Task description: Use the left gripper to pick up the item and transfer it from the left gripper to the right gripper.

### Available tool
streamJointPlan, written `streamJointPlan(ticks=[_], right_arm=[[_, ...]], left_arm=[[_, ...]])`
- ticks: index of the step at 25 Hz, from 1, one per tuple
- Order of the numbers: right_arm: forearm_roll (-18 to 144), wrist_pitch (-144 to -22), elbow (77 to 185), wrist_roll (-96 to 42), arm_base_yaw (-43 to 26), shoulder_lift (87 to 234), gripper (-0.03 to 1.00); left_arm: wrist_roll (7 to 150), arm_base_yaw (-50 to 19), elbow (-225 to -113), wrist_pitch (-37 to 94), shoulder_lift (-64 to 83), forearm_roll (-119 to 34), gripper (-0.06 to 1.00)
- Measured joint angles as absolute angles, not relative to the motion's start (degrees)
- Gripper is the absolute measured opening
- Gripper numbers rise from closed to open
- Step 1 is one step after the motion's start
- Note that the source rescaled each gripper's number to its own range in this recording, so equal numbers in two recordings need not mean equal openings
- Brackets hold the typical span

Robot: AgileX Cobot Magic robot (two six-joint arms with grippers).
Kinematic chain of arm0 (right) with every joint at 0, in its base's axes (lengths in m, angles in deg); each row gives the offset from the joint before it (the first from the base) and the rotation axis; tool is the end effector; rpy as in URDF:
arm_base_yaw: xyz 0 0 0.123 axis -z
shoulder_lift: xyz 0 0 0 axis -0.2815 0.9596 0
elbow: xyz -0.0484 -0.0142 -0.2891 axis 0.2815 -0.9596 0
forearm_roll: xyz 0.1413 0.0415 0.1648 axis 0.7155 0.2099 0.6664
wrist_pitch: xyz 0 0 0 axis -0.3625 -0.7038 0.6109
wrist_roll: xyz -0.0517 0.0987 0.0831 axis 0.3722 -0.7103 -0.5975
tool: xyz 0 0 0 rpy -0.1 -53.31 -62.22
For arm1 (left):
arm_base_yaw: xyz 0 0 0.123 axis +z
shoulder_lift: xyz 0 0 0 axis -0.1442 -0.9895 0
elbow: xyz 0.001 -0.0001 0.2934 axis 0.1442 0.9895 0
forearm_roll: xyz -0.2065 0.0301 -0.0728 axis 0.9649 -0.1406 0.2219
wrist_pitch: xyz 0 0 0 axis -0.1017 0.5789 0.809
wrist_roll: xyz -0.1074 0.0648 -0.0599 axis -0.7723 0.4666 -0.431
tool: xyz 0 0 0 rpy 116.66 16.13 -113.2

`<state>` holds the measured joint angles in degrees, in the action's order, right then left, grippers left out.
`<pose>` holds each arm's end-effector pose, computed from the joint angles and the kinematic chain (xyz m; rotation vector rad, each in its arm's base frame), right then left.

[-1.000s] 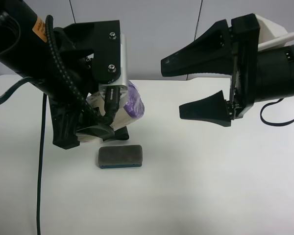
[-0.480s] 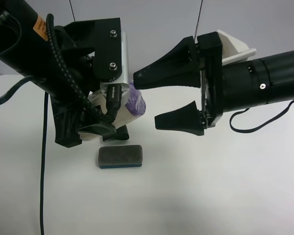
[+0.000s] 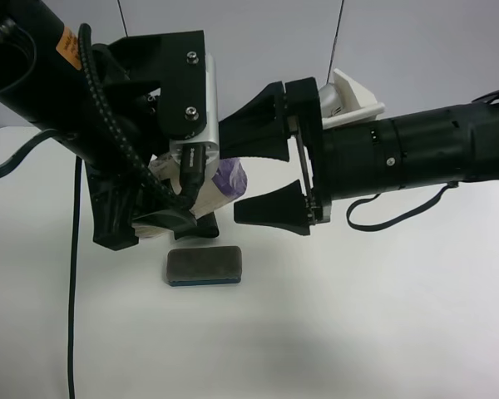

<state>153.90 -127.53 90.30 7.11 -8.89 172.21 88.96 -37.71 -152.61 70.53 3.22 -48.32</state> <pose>0.1955 0.2149 0.2541 -0.2067 2.3063 1.6794 0.1854 -0.2112 0.2814 1.7622 1.8585 -0.1683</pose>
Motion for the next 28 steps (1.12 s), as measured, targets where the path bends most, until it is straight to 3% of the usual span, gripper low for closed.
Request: streamJointPlan(ticks=[5,17,28], right_arm=[[154.38,-125.31,90.46,8.62,-10.58,173.82,0.99],[154.44,-123.46,90.46,9.27,-10.97,174.13,0.82],[154.41,-121.29,95.47,9.67,-11.15,174.24,0.8]], left_arm=[[88.96,-37.71,-152.61,70.53,3.22,-48.32,0.0],[89.13,-37.71,-152.61,71.82,3.22,-49.44,0.0],[89.42,-37.71,-152.61,73.18,3.22,-49.26,0.0]])
